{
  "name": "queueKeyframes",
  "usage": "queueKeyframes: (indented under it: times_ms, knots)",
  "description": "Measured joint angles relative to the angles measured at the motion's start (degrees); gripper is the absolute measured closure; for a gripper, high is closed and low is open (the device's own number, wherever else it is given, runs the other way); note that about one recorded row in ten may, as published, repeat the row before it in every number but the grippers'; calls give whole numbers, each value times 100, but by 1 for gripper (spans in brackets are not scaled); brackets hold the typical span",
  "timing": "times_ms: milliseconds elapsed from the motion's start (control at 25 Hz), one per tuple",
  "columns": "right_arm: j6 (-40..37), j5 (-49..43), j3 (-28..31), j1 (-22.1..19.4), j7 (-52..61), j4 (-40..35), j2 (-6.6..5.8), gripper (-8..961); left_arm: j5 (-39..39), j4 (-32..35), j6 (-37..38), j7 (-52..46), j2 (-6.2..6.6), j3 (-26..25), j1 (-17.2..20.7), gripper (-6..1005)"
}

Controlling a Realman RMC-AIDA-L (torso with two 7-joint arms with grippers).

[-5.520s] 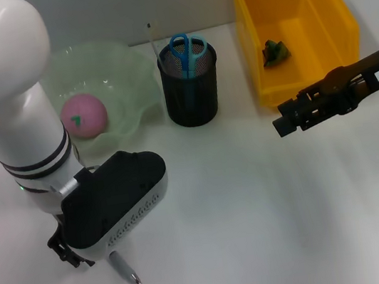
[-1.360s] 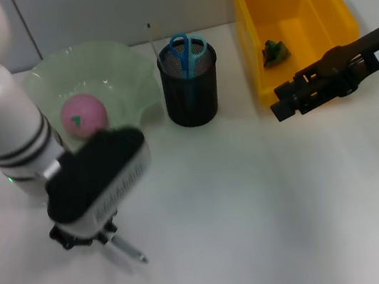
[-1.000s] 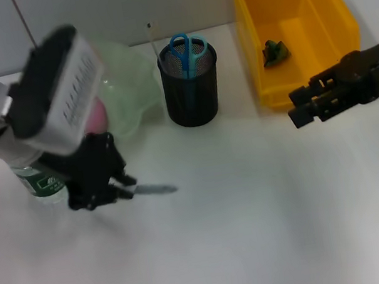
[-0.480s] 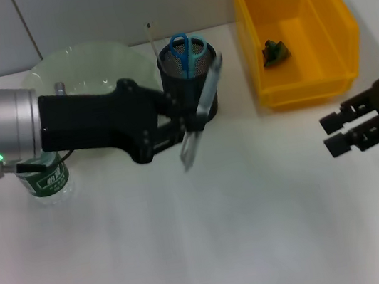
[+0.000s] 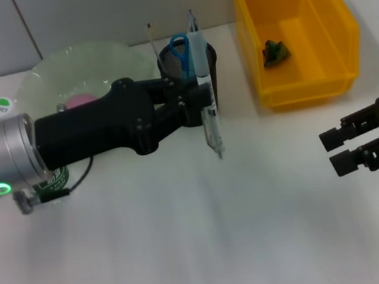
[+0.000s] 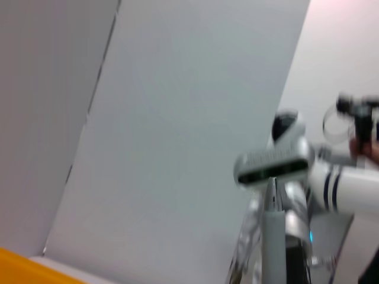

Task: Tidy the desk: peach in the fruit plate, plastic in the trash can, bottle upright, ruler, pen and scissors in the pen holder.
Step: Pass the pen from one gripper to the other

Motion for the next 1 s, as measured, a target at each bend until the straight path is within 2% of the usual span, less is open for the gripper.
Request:
queueKeyframes:
  times_ms: [80,120,280,640,800,840,880,920,1000]
  knots:
    - [-1,105,116,-113,-257,326,17,277,-446,-504,8,201,-19,141,13,867]
    - [-1,105,116,-113,-257,326,17,277,-446,-504,8,201,-19,141,13,867]
    - [0,150,232,-250,-635,694,34,278,-965,-1213,-20,622,-32,351,66,867]
    - [51,220,487,-360,-1246,1306,116,277,-1772,-2563,-20,1190,-40,386,70,868]
    - [93,221,789,-478,-1592,1581,244,277,-2188,-2967,30,1234,-40,385,101,868]
    - [124,221,877,-523,-1666,1609,295,277,-2188,-2967,30,1234,-40,385,101,868]
    - [213,221,1105,-624,-1804,1651,416,277,-2188,-2967,30,1234,-40,385,101,868]
    - [213,221,1105,-624,-1804,1651,416,277,-2188,-2967,30,1234,-40,385,101,868]
    - [321,221,1362,-714,-2000,1724,556,277,-2301,-3092,62,1235,-40,385,92,867]
